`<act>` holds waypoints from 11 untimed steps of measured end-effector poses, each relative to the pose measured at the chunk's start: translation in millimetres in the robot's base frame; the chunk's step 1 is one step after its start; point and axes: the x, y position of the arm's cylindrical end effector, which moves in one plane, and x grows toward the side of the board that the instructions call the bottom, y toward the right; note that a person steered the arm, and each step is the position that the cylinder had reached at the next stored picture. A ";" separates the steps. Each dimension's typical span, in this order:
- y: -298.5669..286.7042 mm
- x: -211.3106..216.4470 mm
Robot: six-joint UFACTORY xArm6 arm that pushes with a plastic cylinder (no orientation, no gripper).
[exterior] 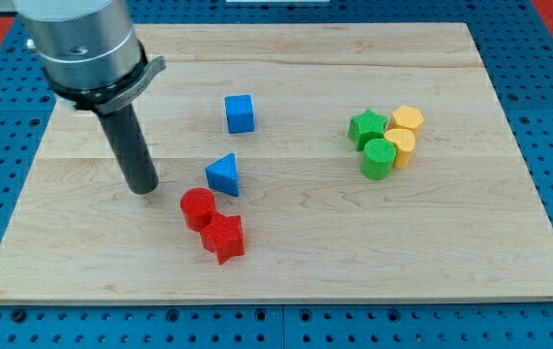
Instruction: Slide the red circle along with the red star right a bit
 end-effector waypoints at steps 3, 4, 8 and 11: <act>20.0 18.8; 26.6 20.6; 58.8 21.4; 73.7 21.4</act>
